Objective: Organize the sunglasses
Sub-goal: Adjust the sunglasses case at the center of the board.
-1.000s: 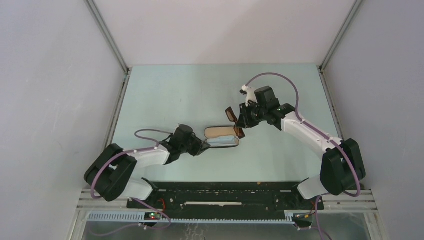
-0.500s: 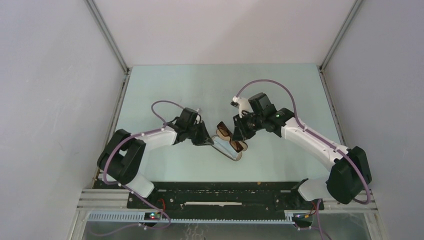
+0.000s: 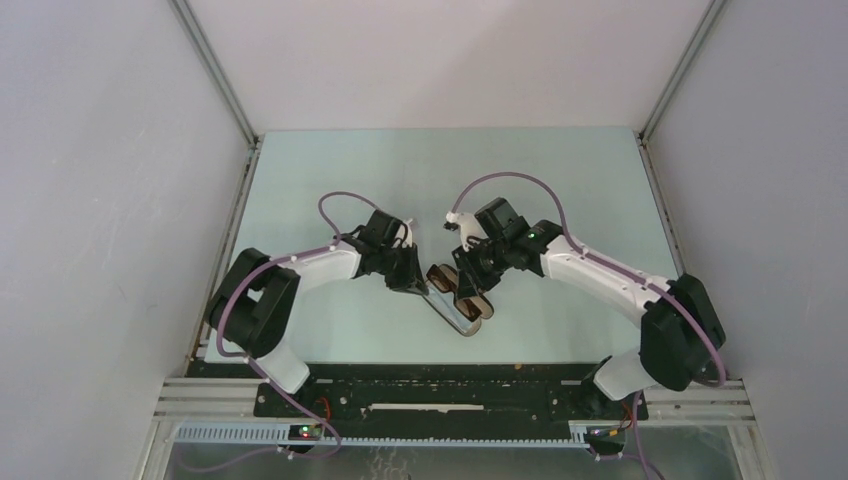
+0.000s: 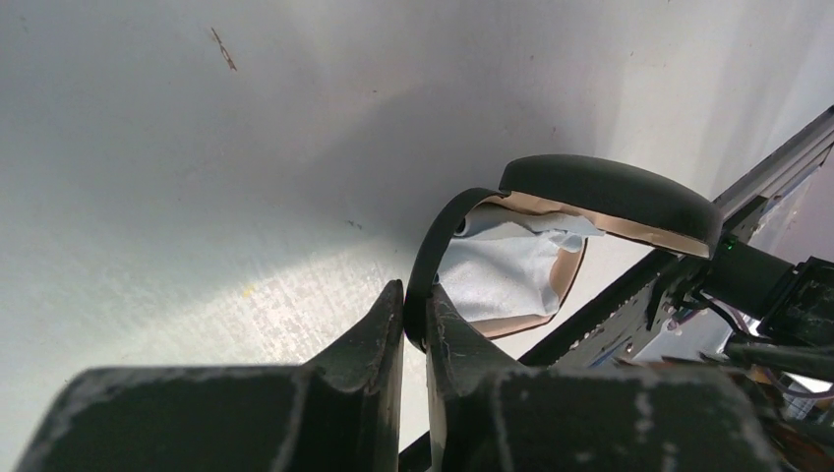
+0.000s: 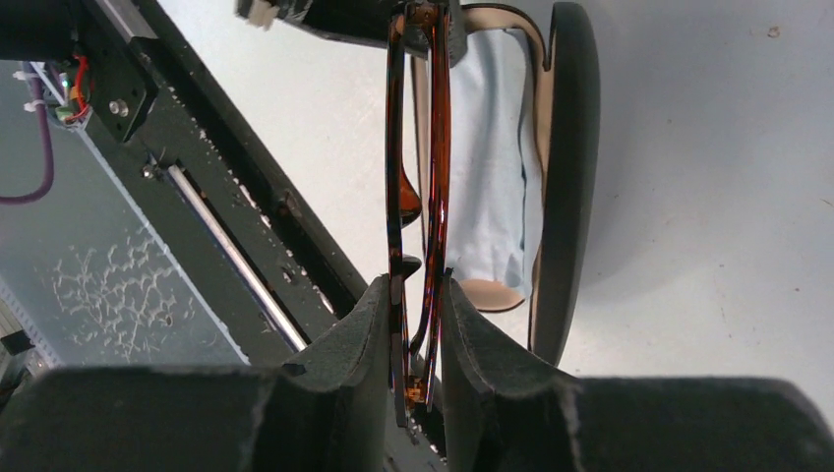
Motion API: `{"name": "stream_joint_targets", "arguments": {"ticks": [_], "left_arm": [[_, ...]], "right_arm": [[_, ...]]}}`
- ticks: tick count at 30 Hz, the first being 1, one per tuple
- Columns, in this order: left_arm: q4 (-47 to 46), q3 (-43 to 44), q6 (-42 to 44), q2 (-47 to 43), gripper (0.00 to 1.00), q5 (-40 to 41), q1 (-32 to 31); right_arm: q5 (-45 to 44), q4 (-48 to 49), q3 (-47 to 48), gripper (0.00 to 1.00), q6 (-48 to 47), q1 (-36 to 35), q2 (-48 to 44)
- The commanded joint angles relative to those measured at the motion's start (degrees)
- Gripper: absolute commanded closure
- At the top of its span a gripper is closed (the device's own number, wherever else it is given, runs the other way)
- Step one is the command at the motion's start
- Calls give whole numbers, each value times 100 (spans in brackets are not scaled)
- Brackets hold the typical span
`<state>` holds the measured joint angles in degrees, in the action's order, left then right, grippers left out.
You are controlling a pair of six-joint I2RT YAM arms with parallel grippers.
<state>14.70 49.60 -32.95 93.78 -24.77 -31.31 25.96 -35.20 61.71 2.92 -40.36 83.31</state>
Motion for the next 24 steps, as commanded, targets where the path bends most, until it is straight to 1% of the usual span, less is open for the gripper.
{"name": "stream_joint_targets", "arguments": {"ticks": [1, 5, 14, 21, 24], "left_arm": [[116, 276, 283, 29, 85, -241, 37], [138, 292, 289, 82, 85, -235, 43], [153, 327, 249, 149, 83, -160, 55], [222, 327, 212, -118, 67, 238, 55], [274, 346, 231, -224, 61, 302, 55]], "right_arm": [[-45, 431, 87, 72, 130, -84, 316], [-89, 561, 87, 72, 148, -95, 551], [-224, 457, 78, 73, 147, -156, 985], [-247, 524, 6, 73, 183, -183, 1175], [-216, 580, 5, 73, 218, -189, 1269]]}}
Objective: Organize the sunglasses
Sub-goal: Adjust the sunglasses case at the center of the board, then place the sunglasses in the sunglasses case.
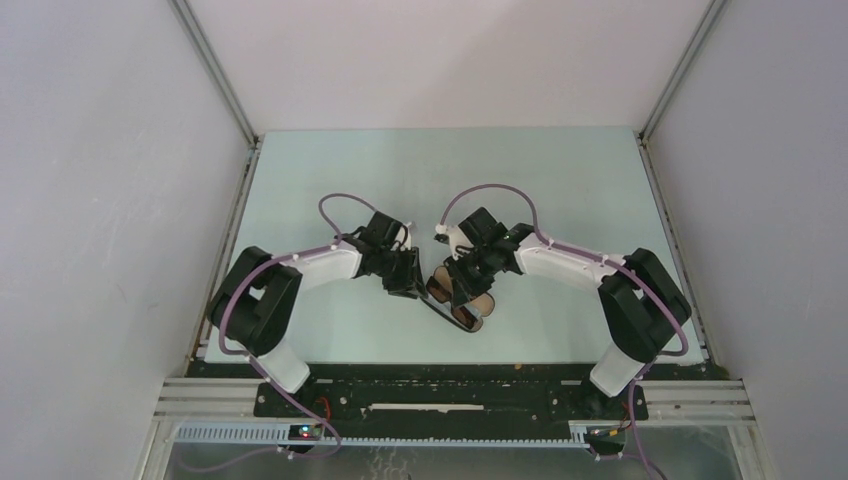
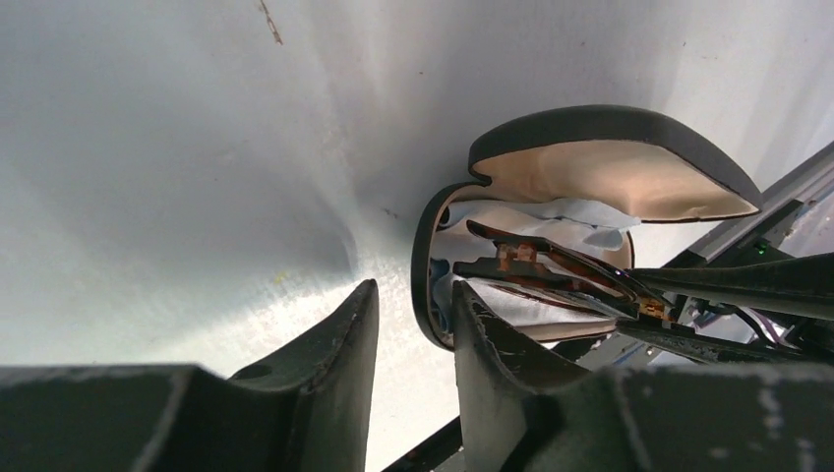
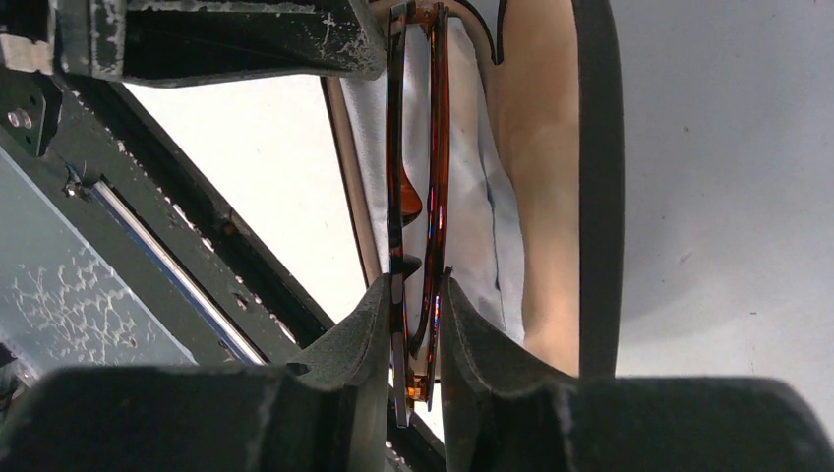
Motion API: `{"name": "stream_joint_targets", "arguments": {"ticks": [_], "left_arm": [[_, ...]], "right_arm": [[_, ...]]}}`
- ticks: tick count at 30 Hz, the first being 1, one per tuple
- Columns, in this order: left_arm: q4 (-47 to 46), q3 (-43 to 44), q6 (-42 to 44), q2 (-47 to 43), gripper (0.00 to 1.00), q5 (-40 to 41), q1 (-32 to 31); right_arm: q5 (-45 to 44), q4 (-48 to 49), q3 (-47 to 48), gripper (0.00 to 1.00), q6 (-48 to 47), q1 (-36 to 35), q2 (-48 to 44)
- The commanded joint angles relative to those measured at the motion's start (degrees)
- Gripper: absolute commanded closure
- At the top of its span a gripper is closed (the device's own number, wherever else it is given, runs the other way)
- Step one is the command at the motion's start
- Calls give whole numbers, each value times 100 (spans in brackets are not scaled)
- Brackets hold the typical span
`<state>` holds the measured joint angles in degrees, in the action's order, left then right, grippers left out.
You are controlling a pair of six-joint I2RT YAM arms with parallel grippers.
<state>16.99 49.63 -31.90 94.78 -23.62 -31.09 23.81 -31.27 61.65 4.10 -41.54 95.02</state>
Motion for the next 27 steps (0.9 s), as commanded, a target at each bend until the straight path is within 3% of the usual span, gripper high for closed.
{"name": "stream_joint_targets", "arguments": {"ticks": [1, 8, 15, 22, 27], "left_arm": [[56, 347, 131, -346, 60, 184, 35], [56, 257, 100, -532, 57, 203, 33], [-191, 26, -236, -945, 61, 65, 33], [-157, -397, -1409, -990, 76, 542, 38], [-660, -999, -2203, -1334, 75, 812, 16]], "right_arm": [[0, 205, 11, 73, 111, -73, 130], [-10, 227, 14, 73, 147, -82, 233], [-98, 233, 14, 73, 191, -126, 313], [-232, 265, 9, 73, 261, -161, 333], [-264, 279, 14, 73, 267, -162, 317]]}}
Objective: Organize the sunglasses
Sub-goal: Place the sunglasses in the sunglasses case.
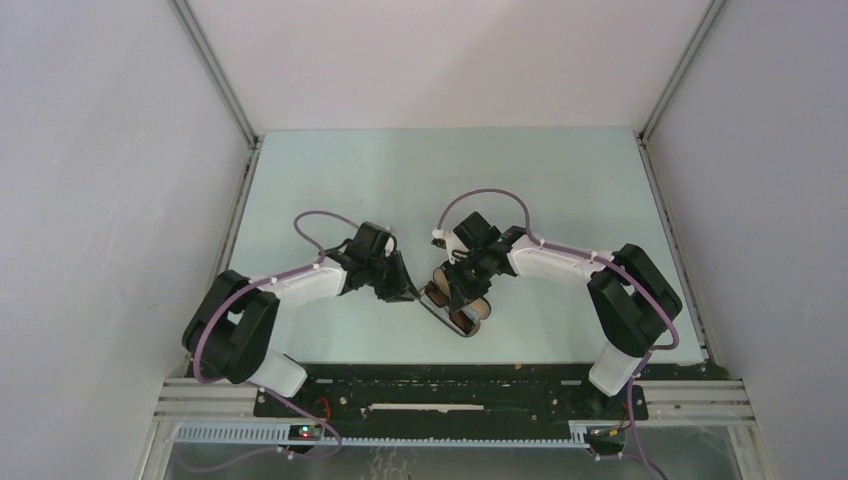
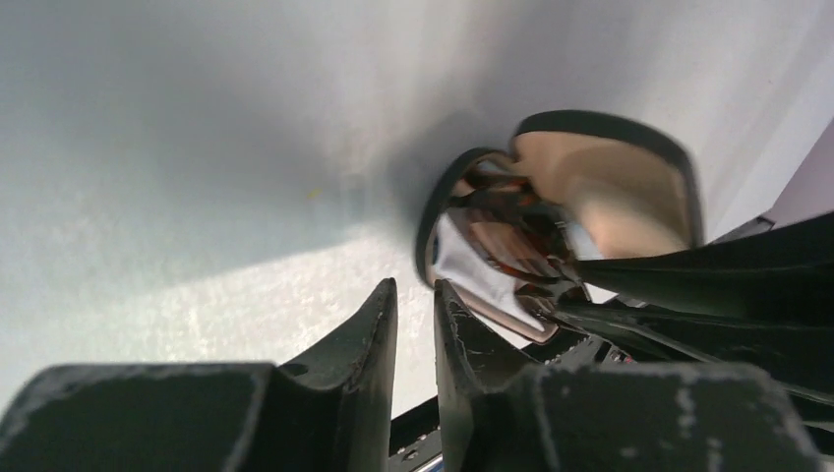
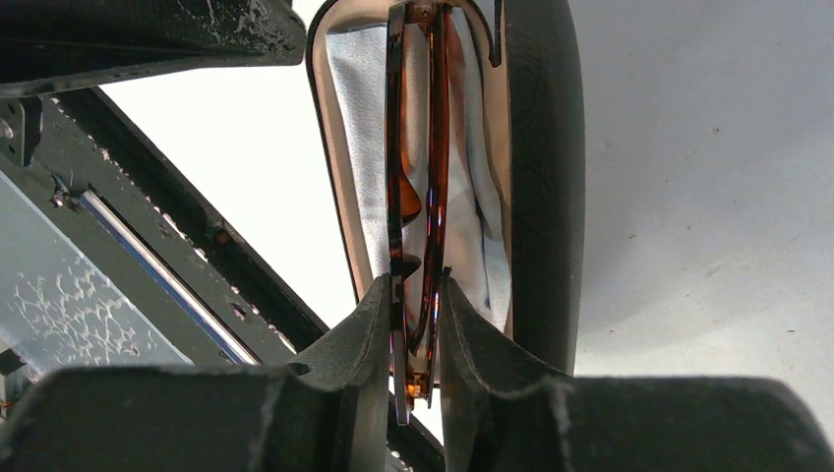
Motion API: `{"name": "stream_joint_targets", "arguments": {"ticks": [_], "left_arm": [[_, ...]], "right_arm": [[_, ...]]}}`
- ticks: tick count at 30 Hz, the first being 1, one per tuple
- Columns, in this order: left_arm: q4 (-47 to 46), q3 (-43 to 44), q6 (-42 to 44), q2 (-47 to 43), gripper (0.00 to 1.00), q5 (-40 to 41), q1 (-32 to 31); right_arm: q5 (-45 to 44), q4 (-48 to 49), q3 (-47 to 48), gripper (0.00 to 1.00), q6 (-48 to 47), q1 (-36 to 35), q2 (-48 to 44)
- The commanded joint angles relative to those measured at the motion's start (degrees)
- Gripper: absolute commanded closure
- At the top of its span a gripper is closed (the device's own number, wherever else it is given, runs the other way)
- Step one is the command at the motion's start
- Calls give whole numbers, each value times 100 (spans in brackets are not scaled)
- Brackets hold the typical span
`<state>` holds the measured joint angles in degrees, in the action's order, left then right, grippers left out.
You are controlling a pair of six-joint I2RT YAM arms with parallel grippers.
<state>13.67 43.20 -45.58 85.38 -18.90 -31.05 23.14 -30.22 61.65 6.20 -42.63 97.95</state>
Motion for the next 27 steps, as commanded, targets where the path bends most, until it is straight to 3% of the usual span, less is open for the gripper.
{"name": "stream_joint_targets", "arguments": {"ticks": [1, 13, 27], "left_arm": [[-353, -390, -887, -432, 75, 391, -1], [-735, -451, -1086, -177, 74, 301, -15], [-856, -409, -1049, 294, 87, 156, -19]], "right_arm": [[-196, 181, 12, 73, 51, -52, 30], [-222, 181, 13, 73, 72, -79, -12], [-272, 162, 39, 73, 66, -79, -101]]}}
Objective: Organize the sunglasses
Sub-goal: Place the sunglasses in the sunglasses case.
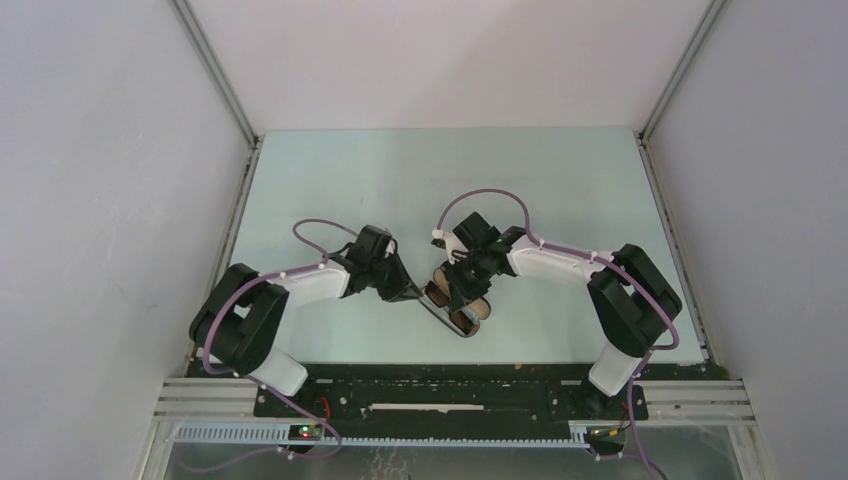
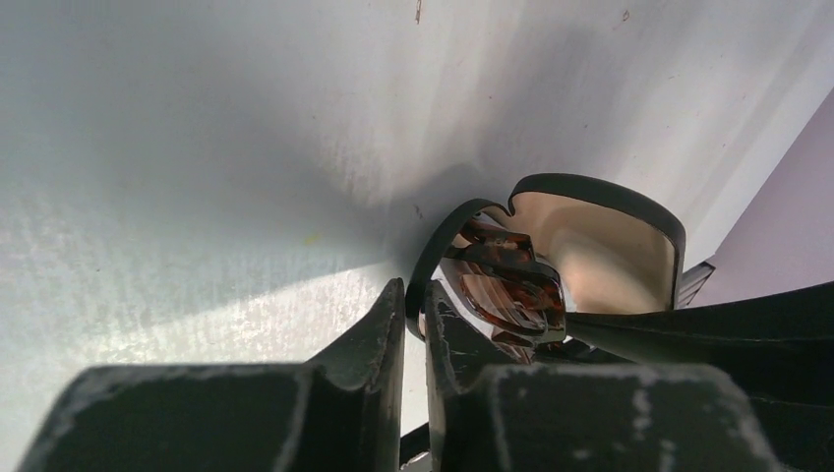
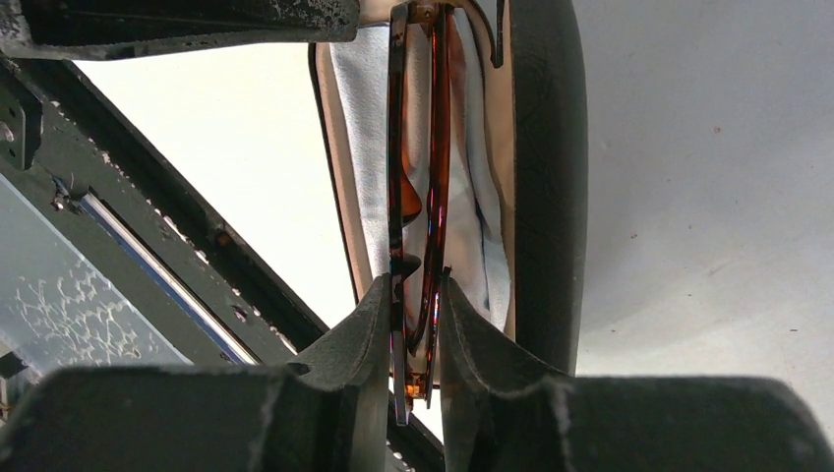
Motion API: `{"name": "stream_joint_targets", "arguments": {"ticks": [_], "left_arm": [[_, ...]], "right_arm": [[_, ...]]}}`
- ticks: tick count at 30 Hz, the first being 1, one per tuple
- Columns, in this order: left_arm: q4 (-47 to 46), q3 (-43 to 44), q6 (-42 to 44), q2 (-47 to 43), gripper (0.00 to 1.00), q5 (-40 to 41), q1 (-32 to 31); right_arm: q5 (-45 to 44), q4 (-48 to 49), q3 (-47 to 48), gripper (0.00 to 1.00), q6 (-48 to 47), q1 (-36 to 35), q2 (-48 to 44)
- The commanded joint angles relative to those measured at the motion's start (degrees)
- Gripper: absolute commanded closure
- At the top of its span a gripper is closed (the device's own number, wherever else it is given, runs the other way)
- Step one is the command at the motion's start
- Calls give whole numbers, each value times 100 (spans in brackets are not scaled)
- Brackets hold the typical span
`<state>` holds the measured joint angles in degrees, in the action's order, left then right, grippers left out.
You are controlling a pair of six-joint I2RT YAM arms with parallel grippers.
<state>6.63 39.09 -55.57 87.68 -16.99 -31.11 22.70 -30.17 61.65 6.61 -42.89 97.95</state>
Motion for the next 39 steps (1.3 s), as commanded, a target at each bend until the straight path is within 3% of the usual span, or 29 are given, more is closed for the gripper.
{"name": "stream_joint_targets", "arguments": {"ticks": [1, 6, 19, 27, 34, 39], "left_arm": [[-153, -2, -58, 65, 89, -29, -15], [-158, 28, -17, 75, 100, -12, -17], [-13, 447, 718, 342, 100, -92, -15], [-26, 431, 744, 224, 100, -6, -16], [127, 470, 820, 0, 85, 180, -13], [226, 485, 823, -217, 83, 377, -15]], "right_arm": [[-230, 141, 55, 73, 9, -52, -96], [-196, 108, 92, 73, 1, -60, -241], [664, -149, 192, 73, -177, 51, -278], [507, -477, 199, 73, -216, 62, -114], [542, -468, 170, 73, -200, 15, 65], [539, -437, 172, 73, -219, -16, 267]]}}
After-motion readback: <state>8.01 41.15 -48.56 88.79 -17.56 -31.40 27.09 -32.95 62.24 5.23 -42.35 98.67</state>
